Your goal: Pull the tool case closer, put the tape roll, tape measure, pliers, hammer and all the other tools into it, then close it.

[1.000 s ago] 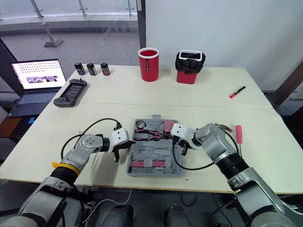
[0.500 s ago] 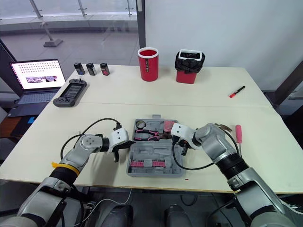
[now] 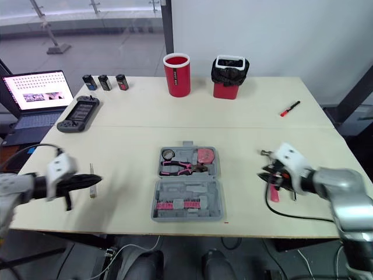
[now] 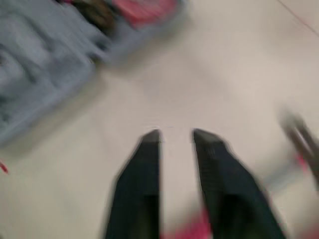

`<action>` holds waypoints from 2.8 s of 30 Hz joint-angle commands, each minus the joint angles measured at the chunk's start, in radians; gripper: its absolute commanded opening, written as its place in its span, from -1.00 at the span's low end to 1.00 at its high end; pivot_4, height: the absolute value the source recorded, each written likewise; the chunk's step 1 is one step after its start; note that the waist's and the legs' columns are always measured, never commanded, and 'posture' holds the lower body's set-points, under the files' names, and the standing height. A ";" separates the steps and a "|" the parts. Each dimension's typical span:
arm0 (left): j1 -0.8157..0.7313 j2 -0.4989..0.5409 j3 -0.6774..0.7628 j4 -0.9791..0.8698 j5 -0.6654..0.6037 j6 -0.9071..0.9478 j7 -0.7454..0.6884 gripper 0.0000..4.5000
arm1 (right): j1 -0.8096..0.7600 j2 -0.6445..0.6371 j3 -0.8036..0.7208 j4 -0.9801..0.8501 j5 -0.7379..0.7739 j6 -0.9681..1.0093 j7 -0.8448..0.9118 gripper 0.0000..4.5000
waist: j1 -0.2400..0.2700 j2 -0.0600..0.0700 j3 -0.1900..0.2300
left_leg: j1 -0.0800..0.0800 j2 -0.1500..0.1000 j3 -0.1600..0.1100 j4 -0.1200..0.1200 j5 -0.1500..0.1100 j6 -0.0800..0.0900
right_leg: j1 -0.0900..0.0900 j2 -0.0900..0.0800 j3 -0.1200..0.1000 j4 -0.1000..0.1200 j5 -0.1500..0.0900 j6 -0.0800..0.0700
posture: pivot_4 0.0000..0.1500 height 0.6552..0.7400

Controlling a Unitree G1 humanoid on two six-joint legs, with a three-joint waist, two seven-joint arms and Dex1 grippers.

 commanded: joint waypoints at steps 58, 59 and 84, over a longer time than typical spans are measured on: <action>-0.396 -0.495 0.039 -0.088 -0.064 1.069 1.221 0.98 | -0.362 0.077 0.436 -0.332 0.468 0.081 -0.218 1.00 | -0.015 -0.019 0.003 | 0.002 0.002 0.018 0.017 -0.005 0.003 | 0.005 -0.013 -0.002 -0.010 0.015 0.011 | 1.00 0.97; -0.404 -0.496 0.039 -0.072 -0.060 1.064 1.220 0.98 | -0.359 0.076 0.435 -0.331 0.469 0.081 -0.222 1.00 | -0.015 -0.019 0.003 | 0.002 0.002 0.018 0.017 -0.005 0.003 | 0.005 -0.013 -0.002 -0.010 0.015 0.011 | 1.00 0.97; -0.432 -0.577 0.066 -0.068 -0.008 1.078 1.207 -0.97 | -0.365 0.065 0.429 -0.316 0.458 0.077 -0.244 1.00 | 0.007 -0.015 0.000 | 0.002 0.001 0.019 0.017 -0.005 0.003 | 0.006 -0.013 -0.001 -0.011 0.016 0.013 | 1.00 0.97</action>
